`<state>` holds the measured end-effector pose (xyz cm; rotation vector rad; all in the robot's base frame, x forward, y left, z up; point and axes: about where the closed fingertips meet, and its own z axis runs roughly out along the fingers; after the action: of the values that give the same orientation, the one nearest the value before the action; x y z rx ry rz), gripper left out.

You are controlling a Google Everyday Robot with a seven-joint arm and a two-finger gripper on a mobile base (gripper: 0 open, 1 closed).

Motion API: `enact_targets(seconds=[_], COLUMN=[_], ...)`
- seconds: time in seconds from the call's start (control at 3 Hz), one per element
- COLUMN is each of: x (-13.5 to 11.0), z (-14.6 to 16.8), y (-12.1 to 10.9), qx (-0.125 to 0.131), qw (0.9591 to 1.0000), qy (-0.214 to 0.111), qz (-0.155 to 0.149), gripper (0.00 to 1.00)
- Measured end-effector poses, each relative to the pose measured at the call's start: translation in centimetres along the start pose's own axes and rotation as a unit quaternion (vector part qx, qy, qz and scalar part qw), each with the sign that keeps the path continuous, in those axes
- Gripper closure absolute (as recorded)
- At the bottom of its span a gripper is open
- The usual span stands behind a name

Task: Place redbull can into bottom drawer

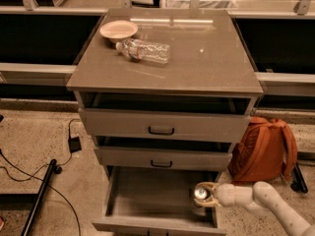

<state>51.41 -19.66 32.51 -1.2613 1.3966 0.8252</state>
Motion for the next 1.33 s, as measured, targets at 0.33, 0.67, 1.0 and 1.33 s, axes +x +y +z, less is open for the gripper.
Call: enact_targets(seconds=[0.33,0.67,1.0,1.33], x=[3.7,6.4,8.7,9.2], z=[2.9,5.0,5.6,5.5], y=[0.8,1.3,1.3,1.3], qx=[-0.006,-0.006,0.012,0.016], qw=[0.9999,0.9997,0.999,0.9989], qy=[0.009,0.002,-0.012,-0.011], qz=[0.005,0.024,0.041,0.042], gripper=[1.0,1.0,0.87,0.65])
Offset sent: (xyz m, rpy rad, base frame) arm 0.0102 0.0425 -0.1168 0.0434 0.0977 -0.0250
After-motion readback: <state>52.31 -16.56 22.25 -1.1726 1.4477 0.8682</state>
